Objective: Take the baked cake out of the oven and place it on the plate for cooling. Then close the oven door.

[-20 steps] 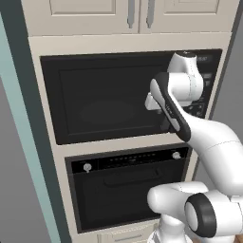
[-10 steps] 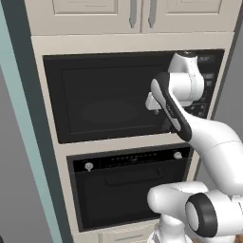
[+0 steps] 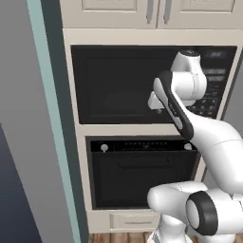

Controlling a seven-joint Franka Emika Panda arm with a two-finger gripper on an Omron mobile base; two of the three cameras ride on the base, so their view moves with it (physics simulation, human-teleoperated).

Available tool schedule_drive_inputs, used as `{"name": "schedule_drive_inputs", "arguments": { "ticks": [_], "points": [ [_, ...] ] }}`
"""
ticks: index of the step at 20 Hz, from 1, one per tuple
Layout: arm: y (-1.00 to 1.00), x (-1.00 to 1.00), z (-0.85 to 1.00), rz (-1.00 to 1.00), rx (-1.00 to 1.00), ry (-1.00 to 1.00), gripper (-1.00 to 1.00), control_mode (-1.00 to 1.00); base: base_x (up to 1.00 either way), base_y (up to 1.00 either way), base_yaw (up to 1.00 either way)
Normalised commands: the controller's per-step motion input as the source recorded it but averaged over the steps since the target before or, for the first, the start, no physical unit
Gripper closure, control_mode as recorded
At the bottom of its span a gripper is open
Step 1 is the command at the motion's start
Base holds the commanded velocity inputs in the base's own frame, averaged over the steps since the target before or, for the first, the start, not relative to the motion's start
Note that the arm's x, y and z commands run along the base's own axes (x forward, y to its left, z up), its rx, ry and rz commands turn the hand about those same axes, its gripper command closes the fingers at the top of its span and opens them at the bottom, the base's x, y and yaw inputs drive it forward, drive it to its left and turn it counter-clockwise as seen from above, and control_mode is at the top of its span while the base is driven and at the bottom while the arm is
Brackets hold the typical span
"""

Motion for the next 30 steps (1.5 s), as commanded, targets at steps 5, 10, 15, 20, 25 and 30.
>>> {"name": "schedule_drive_inputs", "arguments": {
  "ticks": [5,10,15,20,25,30],
  "points": [
    [0.0,0.0,0.0,0.0,0.0,0.0,-1.0,1.0,-0.42,-0.4,0.34],
    [0.0,0.0,0.0,0.0,0.0,0.0,-1.0,1.0,-0.33,-0.5,0.33],
    [0.0,0.0,0.0,0.0,0.0,0.0,-1.0,1.0,-0.25,-0.4,0.38],
    [0.0,0.0,0.0,0.0,0.0,0.0,-1.0,1.0,-0.37,-0.5,0.37],
    [0.0,0.0,0.0,0.0,0.0,0.0,-1.0,1.0,-0.42,-0.34,0.33],
    [0.0,0.0,0.0,0.0,0.0,0.0,-1.0,1.0,-0.2,-0.24,0.35]
  ]
}}
